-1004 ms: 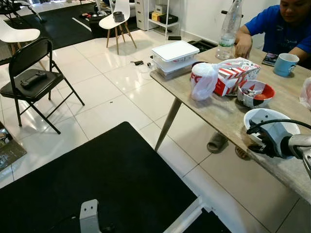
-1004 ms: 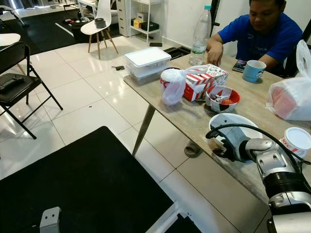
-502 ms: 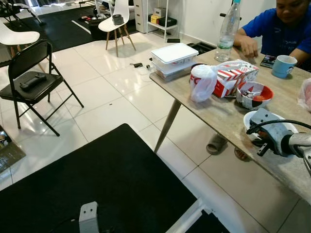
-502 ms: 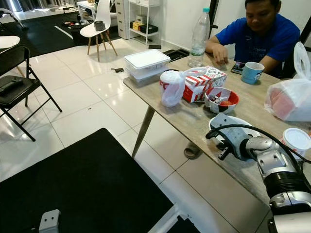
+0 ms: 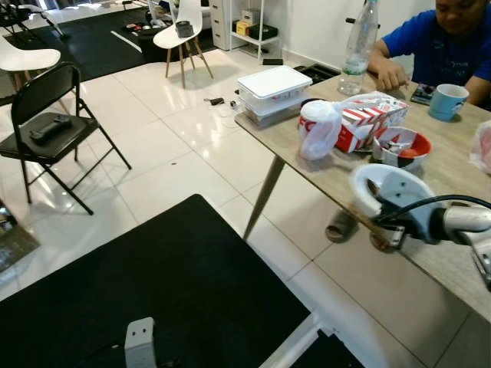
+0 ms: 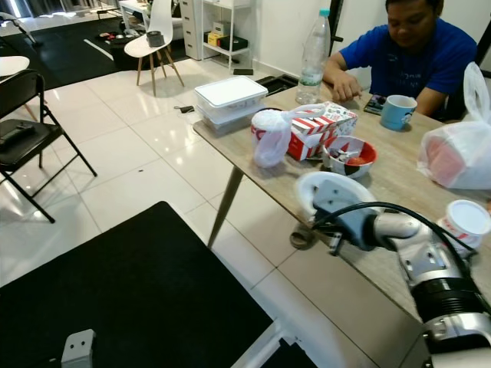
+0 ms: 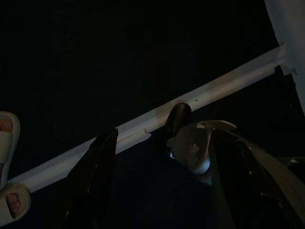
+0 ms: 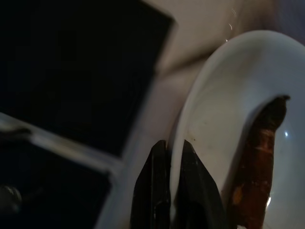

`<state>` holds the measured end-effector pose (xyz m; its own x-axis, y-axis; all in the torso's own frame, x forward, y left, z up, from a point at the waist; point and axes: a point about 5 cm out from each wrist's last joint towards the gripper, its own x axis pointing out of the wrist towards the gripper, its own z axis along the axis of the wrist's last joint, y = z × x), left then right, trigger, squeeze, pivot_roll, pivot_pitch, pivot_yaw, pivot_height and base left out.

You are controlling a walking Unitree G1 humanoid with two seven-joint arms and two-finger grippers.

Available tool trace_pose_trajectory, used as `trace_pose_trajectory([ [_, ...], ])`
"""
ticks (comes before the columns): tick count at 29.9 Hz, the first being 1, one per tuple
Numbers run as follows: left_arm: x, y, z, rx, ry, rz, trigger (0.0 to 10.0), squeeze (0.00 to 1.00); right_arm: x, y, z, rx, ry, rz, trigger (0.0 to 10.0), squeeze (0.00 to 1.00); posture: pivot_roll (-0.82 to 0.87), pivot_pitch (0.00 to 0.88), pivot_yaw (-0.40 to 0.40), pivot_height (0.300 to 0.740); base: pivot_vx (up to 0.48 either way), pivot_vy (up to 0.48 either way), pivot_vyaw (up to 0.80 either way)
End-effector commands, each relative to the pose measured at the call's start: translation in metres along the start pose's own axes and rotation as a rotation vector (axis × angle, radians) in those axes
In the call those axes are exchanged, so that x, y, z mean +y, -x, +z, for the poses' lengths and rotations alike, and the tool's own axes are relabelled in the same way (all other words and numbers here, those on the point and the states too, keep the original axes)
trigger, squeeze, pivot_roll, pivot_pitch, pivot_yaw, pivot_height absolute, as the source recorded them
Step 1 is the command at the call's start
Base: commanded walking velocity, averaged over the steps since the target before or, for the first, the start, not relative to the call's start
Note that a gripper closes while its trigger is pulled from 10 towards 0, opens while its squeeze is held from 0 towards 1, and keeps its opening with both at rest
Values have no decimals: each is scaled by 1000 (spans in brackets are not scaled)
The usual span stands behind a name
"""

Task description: Restocking fridge

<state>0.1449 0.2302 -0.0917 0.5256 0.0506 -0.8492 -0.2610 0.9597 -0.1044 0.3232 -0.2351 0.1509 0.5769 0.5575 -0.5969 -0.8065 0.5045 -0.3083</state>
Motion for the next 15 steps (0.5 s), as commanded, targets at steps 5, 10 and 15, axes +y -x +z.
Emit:
trace_pose_trajectory([
  [5, 4, 1, -2, 18, -5, 18, 10000, 0, 7, -3, 17, -68, 63, 52, 10000, 0, 3, 0, 9, 740, 0, 0, 0],
  [10, 5, 1, 0, 16, -8, 29, 10000, 0, 41, -26, 30, -67, 235, 187, 10000, 0, -6, 0, 15, 740, 0, 0, 0],
  [15, 5, 1, 1, 15, -7, 30, 10000, 0, 54, -38, 30, -62, 255, 236, 10000, 0, -1, 0, 14, 740, 0, 0, 0],
])
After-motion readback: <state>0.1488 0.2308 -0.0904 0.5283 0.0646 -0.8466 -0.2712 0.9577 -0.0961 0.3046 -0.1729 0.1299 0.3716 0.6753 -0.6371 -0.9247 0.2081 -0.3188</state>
